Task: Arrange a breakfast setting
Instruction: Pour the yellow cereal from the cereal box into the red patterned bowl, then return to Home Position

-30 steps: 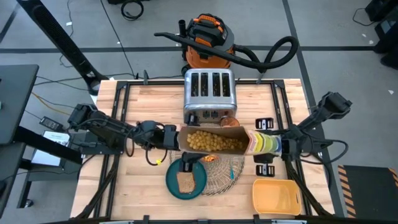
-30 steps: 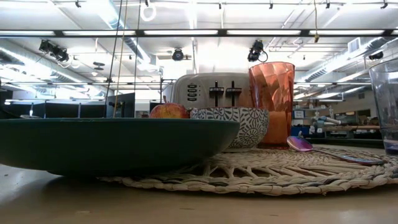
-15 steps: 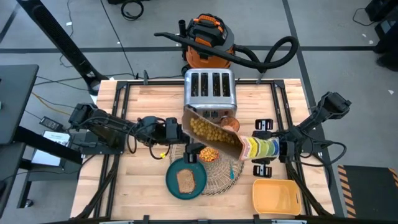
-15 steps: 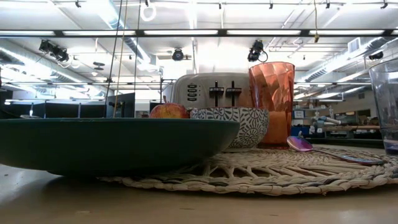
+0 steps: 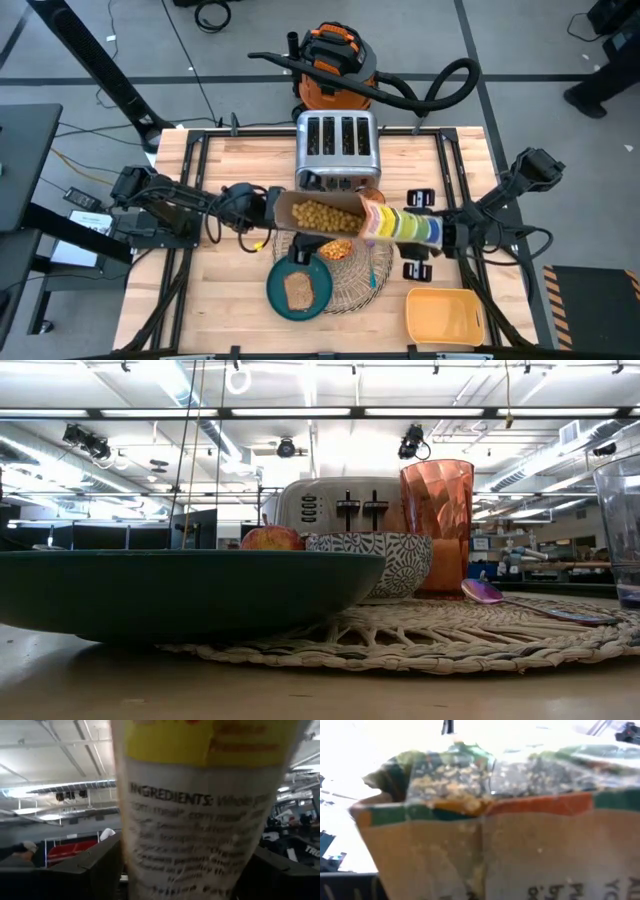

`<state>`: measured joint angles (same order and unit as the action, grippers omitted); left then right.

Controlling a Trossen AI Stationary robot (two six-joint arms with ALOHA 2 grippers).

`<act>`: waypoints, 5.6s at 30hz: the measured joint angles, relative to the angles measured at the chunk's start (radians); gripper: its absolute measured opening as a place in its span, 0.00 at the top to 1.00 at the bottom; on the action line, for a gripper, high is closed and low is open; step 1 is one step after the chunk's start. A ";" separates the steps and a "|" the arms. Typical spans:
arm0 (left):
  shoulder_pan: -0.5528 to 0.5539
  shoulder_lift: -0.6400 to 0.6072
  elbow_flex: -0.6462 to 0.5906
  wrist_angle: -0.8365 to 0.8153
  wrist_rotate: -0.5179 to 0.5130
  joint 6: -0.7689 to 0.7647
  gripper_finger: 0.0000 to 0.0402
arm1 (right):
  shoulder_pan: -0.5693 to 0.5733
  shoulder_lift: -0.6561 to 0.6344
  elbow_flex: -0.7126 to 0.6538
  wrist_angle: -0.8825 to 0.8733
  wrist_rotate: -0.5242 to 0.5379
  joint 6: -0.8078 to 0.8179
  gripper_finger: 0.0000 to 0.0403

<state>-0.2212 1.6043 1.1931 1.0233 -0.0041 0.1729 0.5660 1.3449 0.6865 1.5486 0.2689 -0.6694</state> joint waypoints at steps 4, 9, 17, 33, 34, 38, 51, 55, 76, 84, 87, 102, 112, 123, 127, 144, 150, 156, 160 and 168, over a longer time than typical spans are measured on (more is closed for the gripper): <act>0.010 0.000 0.000 0.002 0.000 -0.056 0.24 | -0.025 0.000 0.000 0.000 0.014 0.024 0.59; 0.009 0.000 0.000 0.027 -0.001 -0.075 0.39 | -0.031 0.000 0.000 -0.001 0.046 0.026 0.59; 0.009 0.000 0.000 0.035 -0.003 -0.075 0.66 | -0.031 -0.002 0.000 -0.007 0.128 0.067 0.53; 0.006 -0.262 0.000 -0.461 -0.123 0.030 0.74 | 0.167 -0.008 0.001 -0.018 0.701 -0.175 0.04; 0.003 -0.298 0.000 -0.541 -0.168 0.040 0.74 | 0.189 -0.009 0.001 -0.027 0.741 -0.203 0.03; -0.002 -0.409 0.001 -0.809 -0.366 0.049 0.74 | 0.271 -0.009 0.001 -0.055 0.836 -0.231 0.02; -0.004 -0.697 -0.141 -1.470 -1.108 -0.292 0.74 | 0.394 -0.007 0.001 -0.120 1.031 -0.206 0.04; 0.007 -0.753 -0.300 -1.506 -1.265 -0.480 0.74 | 0.402 -0.006 0.001 -0.152 1.022 -0.165 0.04; 0.543 -0.706 -0.858 -1.031 -1.223 -0.758 0.74 | 0.423 -0.006 0.001 -0.333 0.994 0.070 0.04; 0.653 -0.708 -0.858 -1.030 -1.131 -0.658 0.60 | 0.443 -0.006 0.001 -0.344 0.994 0.076 0.04; 0.665 -0.708 -0.858 -1.030 -1.077 -0.658 0.49 | 0.454 -0.006 0.001 -0.344 0.994 0.076 0.04; 0.665 -0.708 -0.573 -1.644 -0.859 -0.825 0.33 | 0.491 -0.006 0.001 -0.338 1.029 0.077 0.04; 0.665 -0.708 -0.381 -1.909 -0.671 -0.926 0.33 | 0.492 -0.006 0.001 -0.338 1.032 0.078 0.04; 0.667 -0.708 -0.095 -2.241 -0.597 -0.921 0.33 | 0.523 -0.006 0.001 -0.325 1.012 0.102 0.04; 0.667 -0.708 0.057 -2.310 -0.512 -0.871 0.33 | 0.553 -0.026 0.000 -0.284 0.926 0.077 0.04; 0.203 -0.827 -0.155 -1.502 -0.328 -0.505 0.33 | 0.372 -0.299 -0.140 -0.806 0.622 0.602 0.12; 0.048 -0.798 -0.461 -1.058 -0.329 -0.390 0.33 | 0.255 -0.403 -0.142 -1.003 0.471 0.625 0.16; -0.064 -0.784 -0.717 -0.642 -0.329 -0.324 0.33 | 0.138 -0.513 -0.143 -1.256 0.368 0.736 0.28; -0.074 -0.784 -0.835 -0.470 -0.331 -0.296 0.33 | 0.024 -0.570 -0.191 -1.276 0.316 0.741 0.39; -0.002 -0.784 -0.907 -0.440 -0.302 -0.326 0.45 | -0.284 -0.746 -0.373 -1.276 0.106 0.747 0.62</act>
<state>-0.2231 0.8200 0.2859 0.5829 -0.3063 -0.1533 0.2818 0.5986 0.3133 0.2726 0.3744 0.0779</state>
